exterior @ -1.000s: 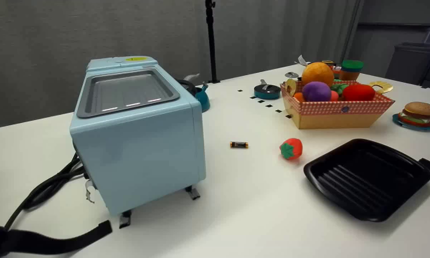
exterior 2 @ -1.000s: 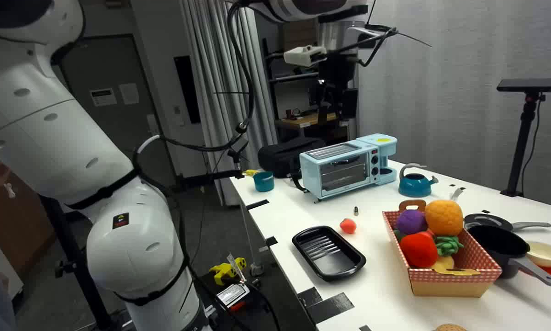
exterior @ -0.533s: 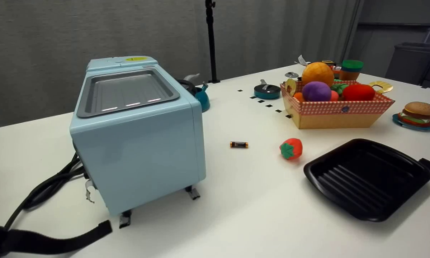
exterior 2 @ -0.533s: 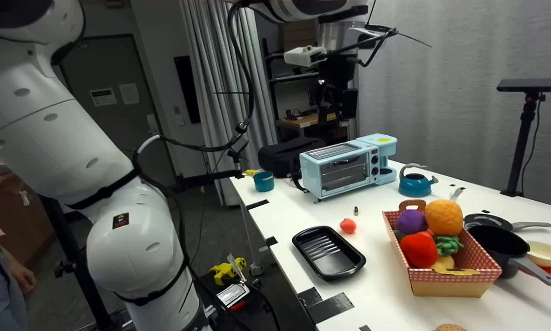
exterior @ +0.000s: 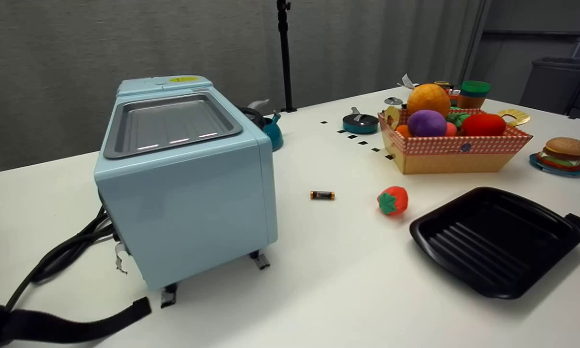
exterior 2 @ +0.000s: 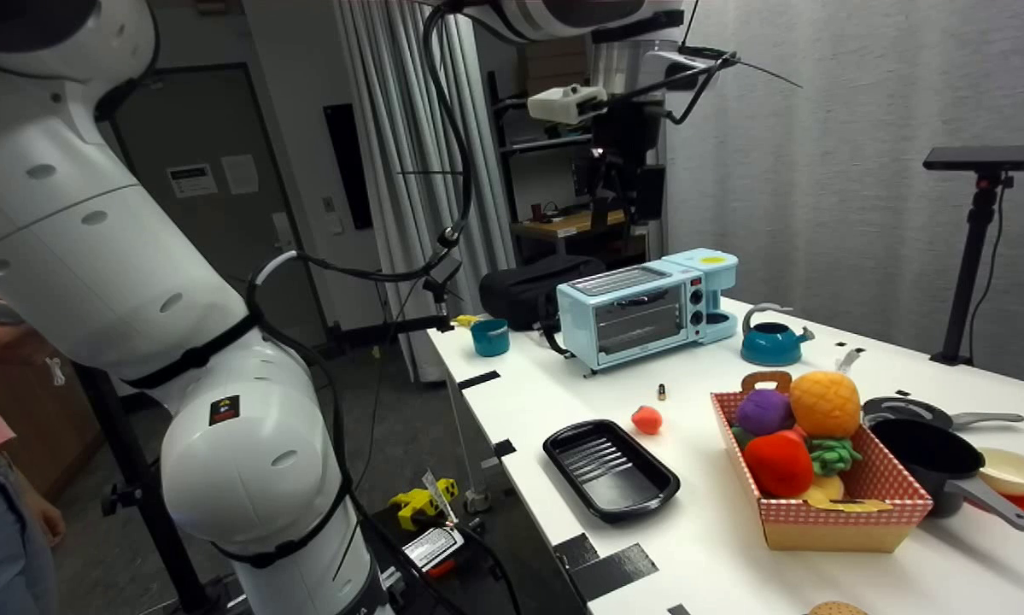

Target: Put the orange plushie in the box from the table

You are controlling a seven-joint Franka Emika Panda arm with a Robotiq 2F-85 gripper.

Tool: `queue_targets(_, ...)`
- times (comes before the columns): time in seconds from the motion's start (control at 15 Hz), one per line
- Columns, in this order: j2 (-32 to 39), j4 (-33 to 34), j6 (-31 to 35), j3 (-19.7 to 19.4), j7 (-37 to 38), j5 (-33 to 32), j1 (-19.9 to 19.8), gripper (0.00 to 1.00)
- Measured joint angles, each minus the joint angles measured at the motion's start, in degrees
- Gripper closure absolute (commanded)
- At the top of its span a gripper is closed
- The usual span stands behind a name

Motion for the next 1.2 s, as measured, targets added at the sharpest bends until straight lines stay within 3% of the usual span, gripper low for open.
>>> queue_targets(0.8, 1.5, 0.0, 0.6, 1.3, -1.3, -0.9, 0.0, 0.00)
queue_targets(1.2, 6.6, -1.5, 7.0, 4.2, -7.1, -3.4, 1.1, 0.00)
